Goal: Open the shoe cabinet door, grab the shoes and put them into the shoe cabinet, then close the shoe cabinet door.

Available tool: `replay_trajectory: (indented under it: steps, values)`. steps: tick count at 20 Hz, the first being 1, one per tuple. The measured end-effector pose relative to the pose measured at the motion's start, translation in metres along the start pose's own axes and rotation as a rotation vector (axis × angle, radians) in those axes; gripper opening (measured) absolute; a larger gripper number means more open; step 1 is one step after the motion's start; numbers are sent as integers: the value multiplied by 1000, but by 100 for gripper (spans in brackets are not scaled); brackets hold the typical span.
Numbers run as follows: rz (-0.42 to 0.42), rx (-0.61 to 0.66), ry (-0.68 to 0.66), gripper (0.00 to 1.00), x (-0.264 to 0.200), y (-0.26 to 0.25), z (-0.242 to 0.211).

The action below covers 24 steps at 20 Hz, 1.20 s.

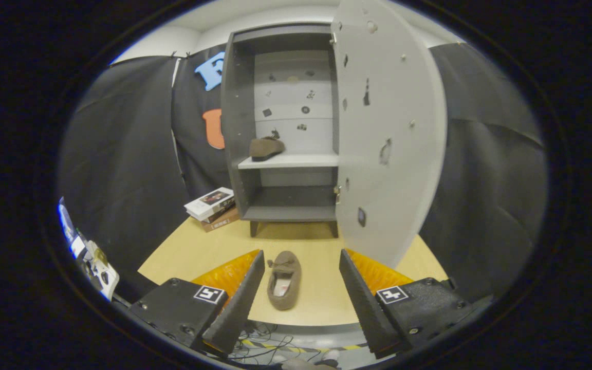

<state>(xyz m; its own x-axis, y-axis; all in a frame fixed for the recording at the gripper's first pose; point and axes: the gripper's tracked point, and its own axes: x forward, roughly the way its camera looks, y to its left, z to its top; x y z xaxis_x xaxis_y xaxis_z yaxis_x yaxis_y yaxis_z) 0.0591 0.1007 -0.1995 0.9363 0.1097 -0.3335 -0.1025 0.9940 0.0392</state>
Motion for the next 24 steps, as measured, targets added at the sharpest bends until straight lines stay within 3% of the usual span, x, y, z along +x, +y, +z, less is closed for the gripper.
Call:
replay_trajectory:
  steps: [8,12,18,24]
  values:
    - [131,31,176,93,130,60,-90]
    - [137,88,265,93,188,61,-125]
    - [155,201,370,92,249,66,-151]
    - [155,179,381,91,289,69,-153]
